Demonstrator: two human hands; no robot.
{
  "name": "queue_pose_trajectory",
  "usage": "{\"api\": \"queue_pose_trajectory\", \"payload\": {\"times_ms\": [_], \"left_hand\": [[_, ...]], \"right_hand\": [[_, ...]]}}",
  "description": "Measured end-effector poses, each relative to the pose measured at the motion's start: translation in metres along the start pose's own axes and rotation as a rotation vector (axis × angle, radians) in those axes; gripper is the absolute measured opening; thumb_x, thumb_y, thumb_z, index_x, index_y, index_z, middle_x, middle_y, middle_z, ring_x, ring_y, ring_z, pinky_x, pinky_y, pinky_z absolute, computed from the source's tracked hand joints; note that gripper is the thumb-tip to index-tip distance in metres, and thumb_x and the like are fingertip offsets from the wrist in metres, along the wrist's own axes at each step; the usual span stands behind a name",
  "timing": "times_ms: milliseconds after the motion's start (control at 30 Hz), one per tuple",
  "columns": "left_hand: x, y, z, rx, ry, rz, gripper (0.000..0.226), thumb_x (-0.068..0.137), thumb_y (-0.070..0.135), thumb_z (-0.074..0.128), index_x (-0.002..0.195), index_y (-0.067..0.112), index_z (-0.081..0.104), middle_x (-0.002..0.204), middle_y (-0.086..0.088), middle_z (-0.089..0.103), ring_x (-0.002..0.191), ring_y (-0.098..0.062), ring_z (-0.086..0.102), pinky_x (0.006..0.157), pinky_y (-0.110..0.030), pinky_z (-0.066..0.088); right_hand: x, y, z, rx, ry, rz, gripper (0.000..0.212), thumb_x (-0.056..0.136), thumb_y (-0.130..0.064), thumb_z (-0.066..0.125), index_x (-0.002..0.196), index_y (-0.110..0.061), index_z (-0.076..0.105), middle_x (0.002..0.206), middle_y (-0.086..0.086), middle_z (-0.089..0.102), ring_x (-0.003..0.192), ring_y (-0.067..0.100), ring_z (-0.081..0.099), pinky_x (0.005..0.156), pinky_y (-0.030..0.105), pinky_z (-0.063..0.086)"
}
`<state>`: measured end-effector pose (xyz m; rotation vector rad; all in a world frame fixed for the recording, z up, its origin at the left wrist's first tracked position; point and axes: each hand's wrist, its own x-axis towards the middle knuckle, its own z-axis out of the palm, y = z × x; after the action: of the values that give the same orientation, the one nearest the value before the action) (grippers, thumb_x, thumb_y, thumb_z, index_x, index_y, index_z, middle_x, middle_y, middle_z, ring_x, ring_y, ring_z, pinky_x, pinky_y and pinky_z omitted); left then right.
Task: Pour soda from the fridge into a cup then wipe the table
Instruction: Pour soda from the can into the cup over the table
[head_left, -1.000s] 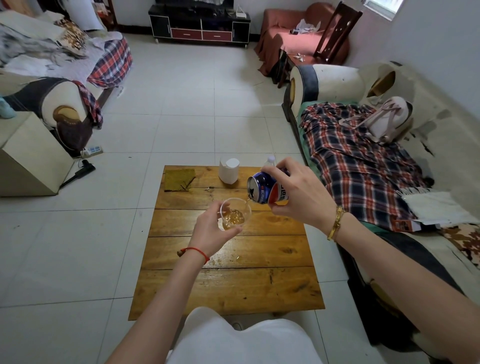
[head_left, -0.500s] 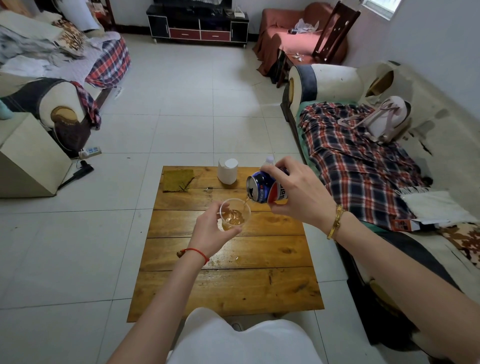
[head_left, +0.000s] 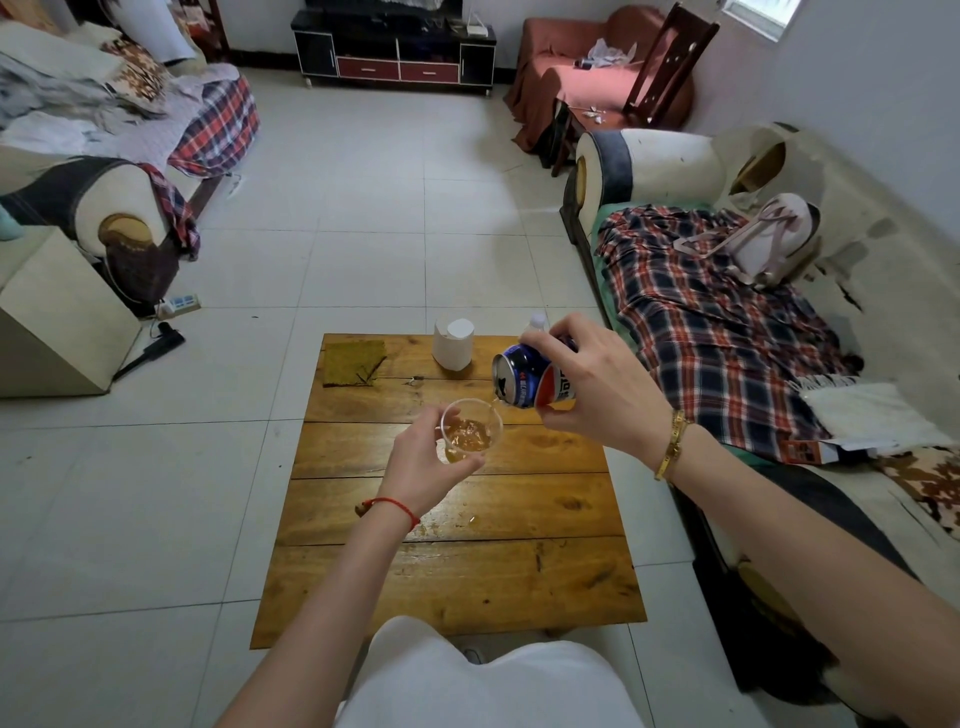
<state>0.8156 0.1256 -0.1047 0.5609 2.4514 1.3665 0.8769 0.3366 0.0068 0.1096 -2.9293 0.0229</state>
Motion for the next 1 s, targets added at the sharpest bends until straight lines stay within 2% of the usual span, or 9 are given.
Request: {"api": "queue_pose_trajectory", "payload": {"times_ms": [167,400,633,1000], "left_hand": [[-0.0001,0.0012,0.0001,0.003,0.001,0.006,0.061,0.071,0.030,0.085,0.123,0.024,0.054,0.115,0.008,0.063,0.107,-0.010,0.060,0.090,-0.022,0.050],[-0.0005,0.0025,-0.0009,-0.001,0.012,0.013,0.061,0.071,0.030,0.085,0.123,0.023,0.055,0.113,0.007,0.064,0.105,-0.011,0.060,0.091,-0.026,0.053],[-0.0008,0.0039,-0.0001,0.002,0.010,0.010,0.060,0.071,0.029,0.085,0.122,0.024,0.055,0.113,0.008,0.064,0.104,-0.009,0.060,0.086,-0.018,0.049],[-0.0002,0.0041,0.0008,0.001,0.010,0.017,0.059,0.071,0.029,0.085,0.121,0.026,0.054,0.112,0.011,0.062,0.104,-0.009,0.059,0.086,-0.017,0.049]], "right_hand": [[0.0001,0.0004,0.0004,-0.006,-0.001,-0.005,0.073,0.070,-0.039,0.074,0.135,-0.024,0.045,0.113,0.007,0.050,0.099,0.021,0.051,0.090,0.036,0.048],[0.0004,0.0018,-0.0011,-0.005,0.006,-0.014,0.074,0.070,-0.038,0.075,0.135,-0.023,0.045,0.114,0.008,0.051,0.099,0.023,0.052,0.090,0.037,0.048],[0.0011,0.0025,-0.0006,-0.007,0.009,-0.021,0.074,0.069,-0.037,0.076,0.134,-0.022,0.046,0.113,0.008,0.051,0.098,0.023,0.052,0.089,0.038,0.049],[0.0026,0.0032,-0.0012,-0.021,0.011,-0.024,0.074,0.068,-0.036,0.076,0.134,-0.023,0.045,0.112,0.008,0.051,0.098,0.024,0.052,0.089,0.039,0.048]]}}
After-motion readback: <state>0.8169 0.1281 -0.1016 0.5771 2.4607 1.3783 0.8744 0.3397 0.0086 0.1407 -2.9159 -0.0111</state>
